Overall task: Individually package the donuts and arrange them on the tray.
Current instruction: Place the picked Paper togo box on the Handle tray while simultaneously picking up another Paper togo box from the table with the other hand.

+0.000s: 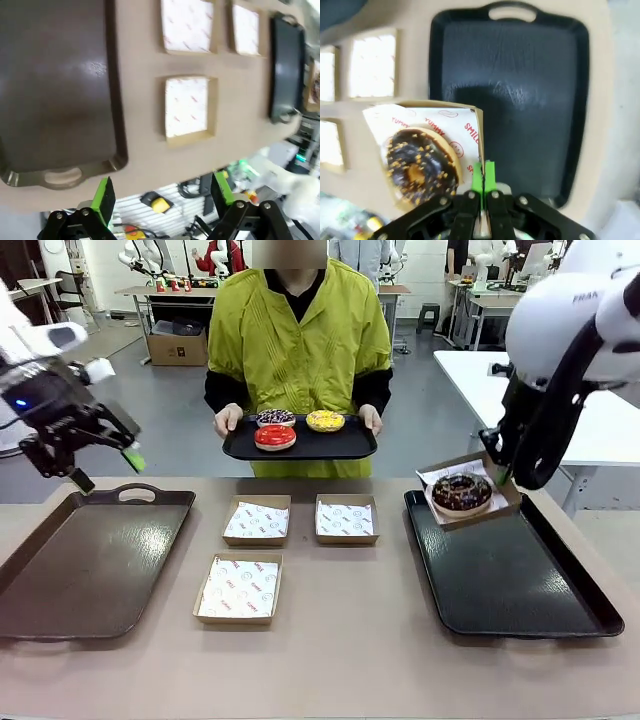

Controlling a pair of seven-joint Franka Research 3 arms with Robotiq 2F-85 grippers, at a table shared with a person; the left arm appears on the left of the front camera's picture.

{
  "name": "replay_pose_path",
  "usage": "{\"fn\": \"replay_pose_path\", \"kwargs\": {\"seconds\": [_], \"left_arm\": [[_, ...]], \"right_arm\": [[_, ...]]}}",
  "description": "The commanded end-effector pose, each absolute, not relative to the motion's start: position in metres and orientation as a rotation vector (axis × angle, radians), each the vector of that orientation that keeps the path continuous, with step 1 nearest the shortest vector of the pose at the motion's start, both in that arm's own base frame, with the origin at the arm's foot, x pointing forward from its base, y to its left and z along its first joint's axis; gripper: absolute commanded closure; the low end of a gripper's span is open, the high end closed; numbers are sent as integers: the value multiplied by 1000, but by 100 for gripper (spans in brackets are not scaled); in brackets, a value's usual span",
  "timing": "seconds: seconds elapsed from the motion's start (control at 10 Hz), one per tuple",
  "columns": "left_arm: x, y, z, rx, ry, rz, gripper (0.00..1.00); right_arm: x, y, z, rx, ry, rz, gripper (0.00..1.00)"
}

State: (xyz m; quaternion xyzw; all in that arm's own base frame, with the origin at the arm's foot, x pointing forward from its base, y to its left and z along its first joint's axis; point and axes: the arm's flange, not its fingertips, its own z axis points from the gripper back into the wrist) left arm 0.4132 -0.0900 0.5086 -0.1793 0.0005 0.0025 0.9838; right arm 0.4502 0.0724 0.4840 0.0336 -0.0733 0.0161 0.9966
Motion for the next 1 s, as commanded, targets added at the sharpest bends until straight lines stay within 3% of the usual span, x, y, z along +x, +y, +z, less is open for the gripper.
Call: {"fn": "replay_pose_path", "kwargs": {"seconds": [0.0,0.5,0.9], "left_arm": [[429,-117,491,-189,6,42,0],[436,-190,420,-2,-28,72,0],[412,-225,390,-44,-45,80,0]], "right_arm": [[434,58,462,119,-123,2,99],[433,58,445,95,-78,-18,99],[433,58,445,95,-78,-18,99]]}}
